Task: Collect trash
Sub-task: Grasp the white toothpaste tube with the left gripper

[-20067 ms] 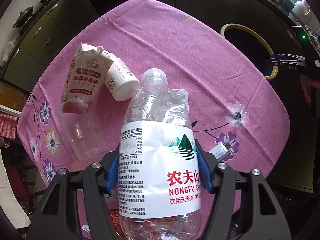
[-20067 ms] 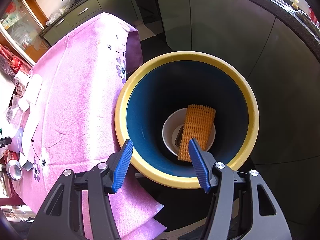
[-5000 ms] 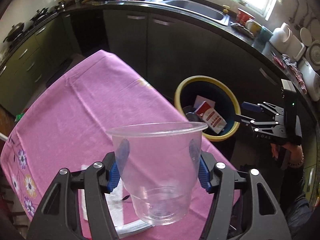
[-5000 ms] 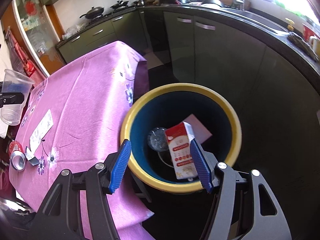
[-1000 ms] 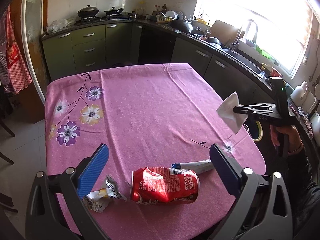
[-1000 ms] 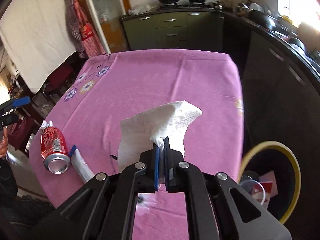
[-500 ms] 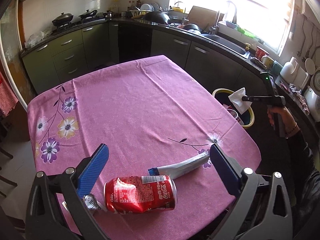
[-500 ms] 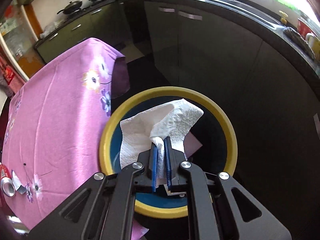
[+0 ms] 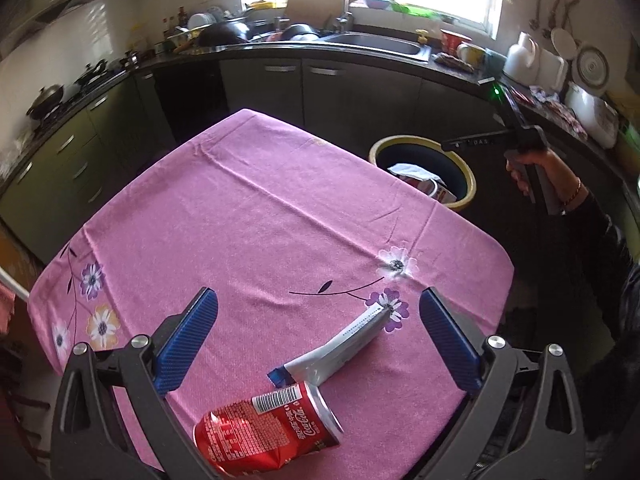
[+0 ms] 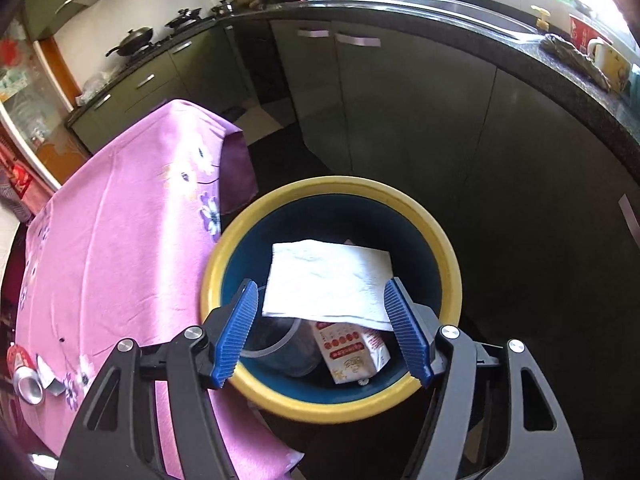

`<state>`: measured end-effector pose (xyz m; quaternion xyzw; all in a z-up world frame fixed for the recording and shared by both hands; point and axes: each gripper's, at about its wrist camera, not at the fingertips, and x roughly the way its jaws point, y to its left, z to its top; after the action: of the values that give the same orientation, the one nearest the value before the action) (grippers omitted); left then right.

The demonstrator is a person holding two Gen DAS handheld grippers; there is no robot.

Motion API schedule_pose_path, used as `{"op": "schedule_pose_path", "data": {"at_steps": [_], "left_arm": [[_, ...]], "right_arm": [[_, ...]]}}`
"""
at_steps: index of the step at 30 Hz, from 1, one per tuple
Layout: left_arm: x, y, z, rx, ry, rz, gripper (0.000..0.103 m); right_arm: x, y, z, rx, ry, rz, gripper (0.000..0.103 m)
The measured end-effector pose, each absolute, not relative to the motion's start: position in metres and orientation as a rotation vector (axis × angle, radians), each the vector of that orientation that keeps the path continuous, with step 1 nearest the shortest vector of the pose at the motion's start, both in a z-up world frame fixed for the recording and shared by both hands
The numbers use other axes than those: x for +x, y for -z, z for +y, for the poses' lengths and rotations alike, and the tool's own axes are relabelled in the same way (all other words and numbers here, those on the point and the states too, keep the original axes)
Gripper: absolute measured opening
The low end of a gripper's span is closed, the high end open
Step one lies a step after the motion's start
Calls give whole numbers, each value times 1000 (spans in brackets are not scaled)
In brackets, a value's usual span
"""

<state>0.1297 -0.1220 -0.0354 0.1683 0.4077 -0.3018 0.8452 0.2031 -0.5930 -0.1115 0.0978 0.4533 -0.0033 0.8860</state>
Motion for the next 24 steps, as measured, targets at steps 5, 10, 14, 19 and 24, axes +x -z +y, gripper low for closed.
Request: {"op": "schedule_pose_path", "data": {"at_steps": [5,10,14,19,24], "left_arm": [[140,52,-138,499,819,947,96],[150,69,-149,613,1006,1022,96],[152,89,-161,710,1118,1086,95],[155,118,-172,839,1153,1152,70],[158,137,-177,896,1165,1188,64]], "right_arm": [[199,105,-569,190,-47,930,66],[195,106,-549,167,-91,945,67],[191,107,-535,159,-118,957,67],[188,109,-524,159,-142,957,67],[189,111,-523,167,-157,959,67]]}}
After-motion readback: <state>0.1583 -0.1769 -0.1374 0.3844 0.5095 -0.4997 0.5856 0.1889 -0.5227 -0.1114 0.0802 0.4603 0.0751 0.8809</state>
